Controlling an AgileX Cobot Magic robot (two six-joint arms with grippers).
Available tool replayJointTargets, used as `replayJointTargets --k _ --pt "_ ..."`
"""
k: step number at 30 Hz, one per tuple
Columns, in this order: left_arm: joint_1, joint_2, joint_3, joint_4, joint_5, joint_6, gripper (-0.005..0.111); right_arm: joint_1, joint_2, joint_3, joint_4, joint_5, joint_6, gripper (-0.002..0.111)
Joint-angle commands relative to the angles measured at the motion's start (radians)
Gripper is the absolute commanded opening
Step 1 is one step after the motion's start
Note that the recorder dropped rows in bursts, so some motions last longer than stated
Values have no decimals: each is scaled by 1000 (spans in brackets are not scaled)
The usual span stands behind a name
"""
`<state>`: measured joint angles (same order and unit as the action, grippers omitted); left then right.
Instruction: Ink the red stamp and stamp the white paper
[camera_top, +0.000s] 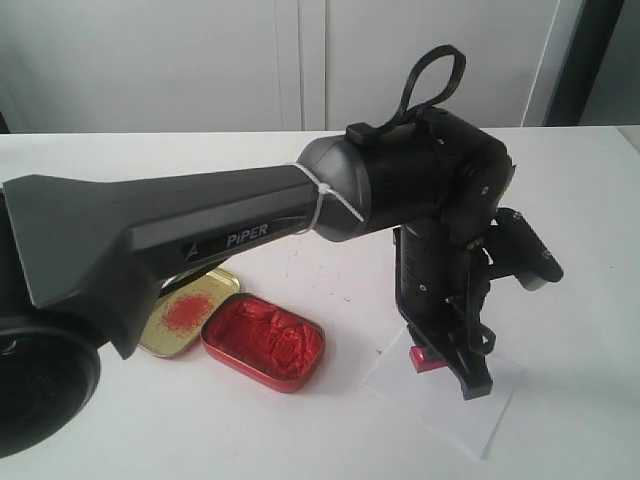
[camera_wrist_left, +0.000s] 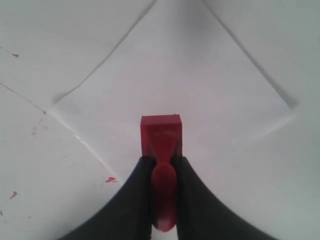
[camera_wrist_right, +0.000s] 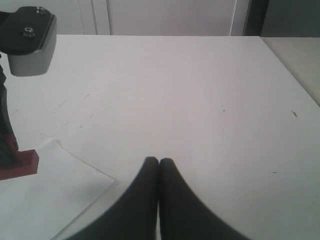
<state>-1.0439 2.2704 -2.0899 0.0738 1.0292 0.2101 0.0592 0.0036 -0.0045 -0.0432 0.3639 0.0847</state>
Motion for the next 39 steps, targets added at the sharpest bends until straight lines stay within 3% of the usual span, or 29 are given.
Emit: replayJointTargets --k 1,39 --pt "1 4 -7 -5 10 -55 0 1 -4 4 -6 -14 0 0" --pt "14 122 -5 -21 -6 -79 0 1 -4 4 -6 -14 0 0"
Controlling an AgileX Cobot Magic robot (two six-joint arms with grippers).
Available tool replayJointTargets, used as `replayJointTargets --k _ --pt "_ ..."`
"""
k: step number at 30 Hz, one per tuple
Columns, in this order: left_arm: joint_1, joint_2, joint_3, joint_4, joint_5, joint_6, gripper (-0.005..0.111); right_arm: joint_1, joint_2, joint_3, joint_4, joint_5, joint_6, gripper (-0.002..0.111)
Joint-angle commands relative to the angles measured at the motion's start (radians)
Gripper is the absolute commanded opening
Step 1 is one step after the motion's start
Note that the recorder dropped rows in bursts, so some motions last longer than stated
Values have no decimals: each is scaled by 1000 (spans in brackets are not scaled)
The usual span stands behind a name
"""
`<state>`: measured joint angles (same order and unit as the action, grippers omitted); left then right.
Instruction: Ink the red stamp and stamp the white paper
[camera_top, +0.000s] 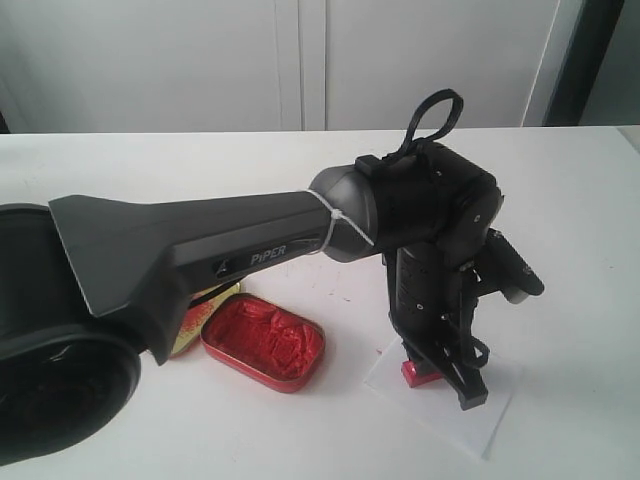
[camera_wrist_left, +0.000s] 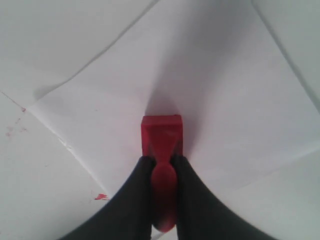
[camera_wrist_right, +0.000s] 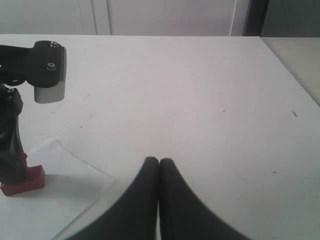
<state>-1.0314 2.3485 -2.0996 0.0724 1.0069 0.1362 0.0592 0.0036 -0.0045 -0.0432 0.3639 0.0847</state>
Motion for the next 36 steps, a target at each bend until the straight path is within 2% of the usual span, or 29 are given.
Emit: replayJointTargets --k 1,36 --pt "2 47 5 -19 21 -5 0 1 -4 4 -6 -14 0 0" --pt "2 84 7 -19 13 -5 0 1 -4 4 -6 -14 0 0"
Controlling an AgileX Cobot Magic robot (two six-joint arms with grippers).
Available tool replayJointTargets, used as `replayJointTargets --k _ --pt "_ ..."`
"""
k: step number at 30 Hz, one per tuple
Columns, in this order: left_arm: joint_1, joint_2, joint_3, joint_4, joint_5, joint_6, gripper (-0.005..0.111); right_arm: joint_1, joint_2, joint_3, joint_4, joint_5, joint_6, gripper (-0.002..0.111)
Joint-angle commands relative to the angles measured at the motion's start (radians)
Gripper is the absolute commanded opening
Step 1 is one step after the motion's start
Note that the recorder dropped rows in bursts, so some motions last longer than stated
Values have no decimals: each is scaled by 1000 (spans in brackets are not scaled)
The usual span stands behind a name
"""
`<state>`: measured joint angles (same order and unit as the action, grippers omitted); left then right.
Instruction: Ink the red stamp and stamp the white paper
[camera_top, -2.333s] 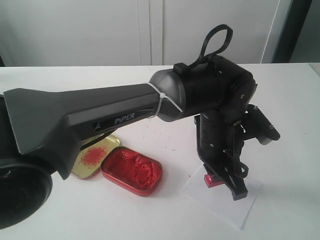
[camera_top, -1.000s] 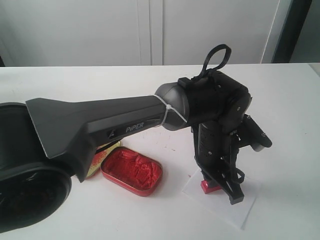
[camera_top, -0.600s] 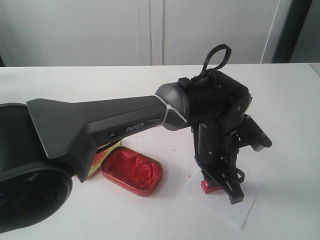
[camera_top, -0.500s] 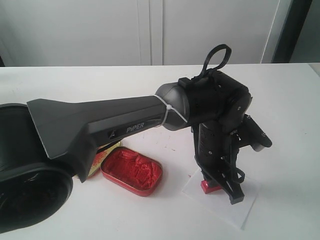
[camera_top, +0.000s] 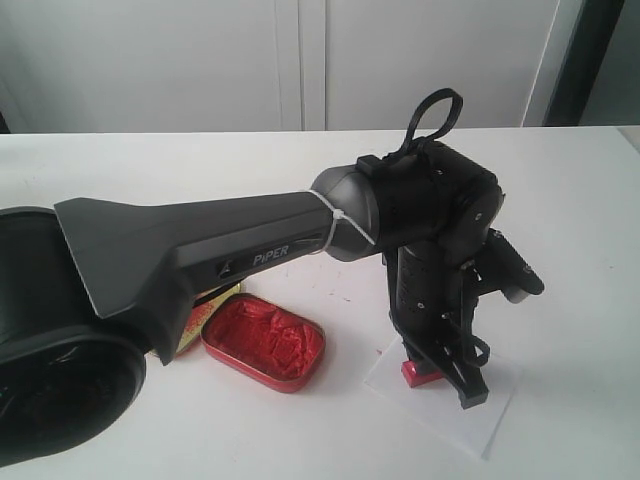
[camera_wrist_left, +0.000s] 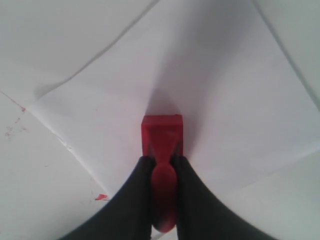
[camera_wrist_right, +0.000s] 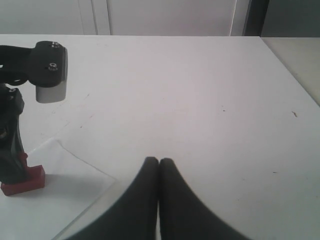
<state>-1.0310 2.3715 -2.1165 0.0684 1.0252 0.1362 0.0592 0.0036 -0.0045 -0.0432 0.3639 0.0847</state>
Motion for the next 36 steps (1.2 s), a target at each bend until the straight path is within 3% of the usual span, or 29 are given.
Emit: replayJointTargets --k 1,25,36 --pt "2 61 24 -15 -5 -5 0 1 -4 4 -6 -14 0 0" --pt "2 -2 18 7 -9 -2 0 1 -4 4 -6 -14 0 0" --pt "2 -21 -82 64 85 2 0 1 -4 4 -6 -14 0 0"
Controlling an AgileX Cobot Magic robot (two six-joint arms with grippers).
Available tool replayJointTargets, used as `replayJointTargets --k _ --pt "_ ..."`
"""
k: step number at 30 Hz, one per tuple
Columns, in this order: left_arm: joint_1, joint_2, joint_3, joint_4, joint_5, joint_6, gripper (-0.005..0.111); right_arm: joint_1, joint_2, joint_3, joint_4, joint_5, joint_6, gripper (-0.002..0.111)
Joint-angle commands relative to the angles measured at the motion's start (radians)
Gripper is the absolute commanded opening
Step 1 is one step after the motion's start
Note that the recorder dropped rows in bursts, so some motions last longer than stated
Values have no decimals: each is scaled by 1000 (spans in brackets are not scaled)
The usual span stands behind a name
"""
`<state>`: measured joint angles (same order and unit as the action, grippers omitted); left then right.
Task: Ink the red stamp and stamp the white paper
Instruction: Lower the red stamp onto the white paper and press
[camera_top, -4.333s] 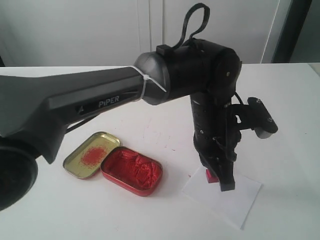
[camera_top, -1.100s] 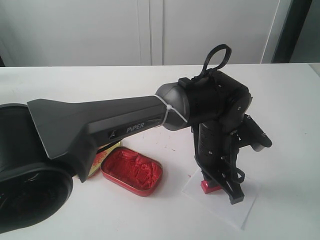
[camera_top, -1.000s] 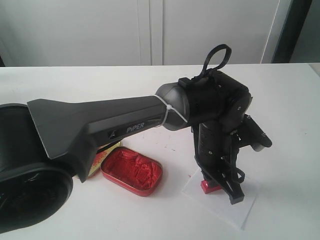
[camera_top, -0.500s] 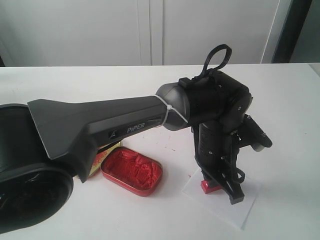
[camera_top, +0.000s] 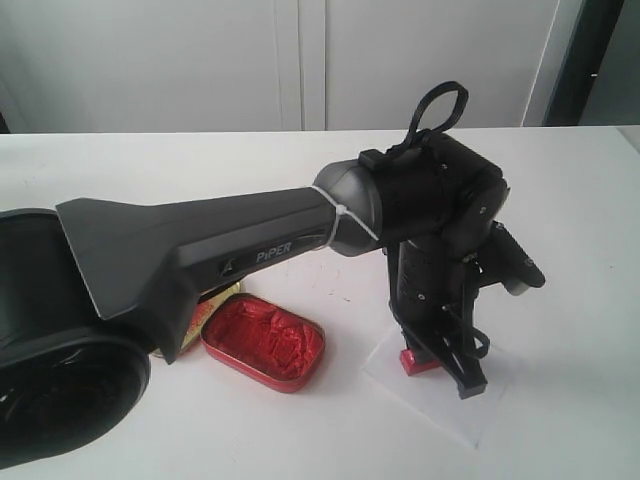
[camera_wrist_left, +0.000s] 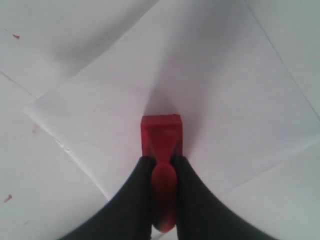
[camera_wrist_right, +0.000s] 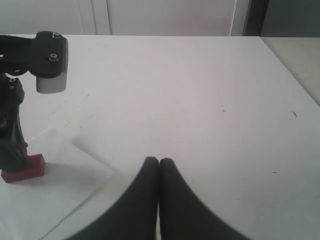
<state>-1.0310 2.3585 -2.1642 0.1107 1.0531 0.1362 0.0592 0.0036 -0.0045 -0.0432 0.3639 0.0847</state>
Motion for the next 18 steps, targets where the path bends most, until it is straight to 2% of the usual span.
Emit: replayJointTargets --k 1,13,18 --pt "2 -8 -41 26 68 4 0 1 -4 4 -6 -14 0 0" --pt "-3 17 -58 26 96 54 0 1 -4 4 -6 -14 0 0" --pt "-38 28 -58 151 113 66 0 1 -4 4 -6 -14 0 0"
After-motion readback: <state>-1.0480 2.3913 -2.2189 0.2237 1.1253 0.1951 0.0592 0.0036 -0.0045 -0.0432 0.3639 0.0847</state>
